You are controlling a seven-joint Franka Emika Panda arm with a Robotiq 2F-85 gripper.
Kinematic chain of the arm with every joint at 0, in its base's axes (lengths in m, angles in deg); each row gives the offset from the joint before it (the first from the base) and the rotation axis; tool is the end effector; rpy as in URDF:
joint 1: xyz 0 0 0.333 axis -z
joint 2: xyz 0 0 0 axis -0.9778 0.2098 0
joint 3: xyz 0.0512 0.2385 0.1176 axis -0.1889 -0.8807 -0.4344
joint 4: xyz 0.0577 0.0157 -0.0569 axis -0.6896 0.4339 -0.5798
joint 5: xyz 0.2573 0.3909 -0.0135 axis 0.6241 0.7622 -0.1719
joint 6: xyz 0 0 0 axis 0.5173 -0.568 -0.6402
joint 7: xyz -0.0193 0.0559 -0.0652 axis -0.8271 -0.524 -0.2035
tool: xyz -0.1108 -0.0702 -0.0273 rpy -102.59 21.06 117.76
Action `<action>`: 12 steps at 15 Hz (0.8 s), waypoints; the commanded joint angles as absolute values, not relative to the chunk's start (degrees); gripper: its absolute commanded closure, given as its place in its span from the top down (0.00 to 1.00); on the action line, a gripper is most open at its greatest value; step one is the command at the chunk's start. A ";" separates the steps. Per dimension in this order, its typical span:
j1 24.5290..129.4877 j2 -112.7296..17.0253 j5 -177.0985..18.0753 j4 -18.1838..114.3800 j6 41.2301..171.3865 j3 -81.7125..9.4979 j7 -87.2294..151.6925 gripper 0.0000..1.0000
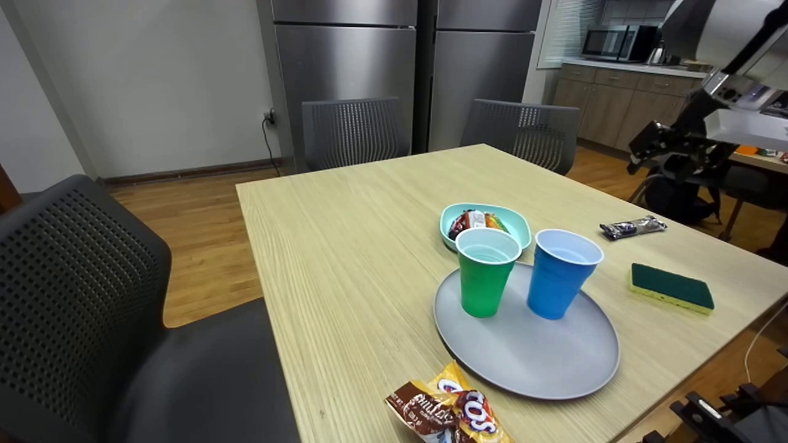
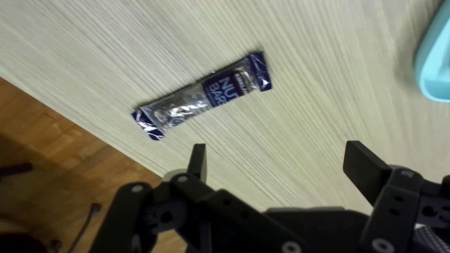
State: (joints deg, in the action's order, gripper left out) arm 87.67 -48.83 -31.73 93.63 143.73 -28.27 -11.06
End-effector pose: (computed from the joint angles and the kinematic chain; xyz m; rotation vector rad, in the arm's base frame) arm 0.4823 -0.2526 0.0948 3.0061 -0.6778 0.5785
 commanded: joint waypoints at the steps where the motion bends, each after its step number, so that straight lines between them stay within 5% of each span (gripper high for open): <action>1: 82.55 -43.48 -42.86 86.99 135.68 -17.25 4.33 1.00; 12: 86.01 -33.10 -59.44 70.87 129.18 -25.60 34.93 1.00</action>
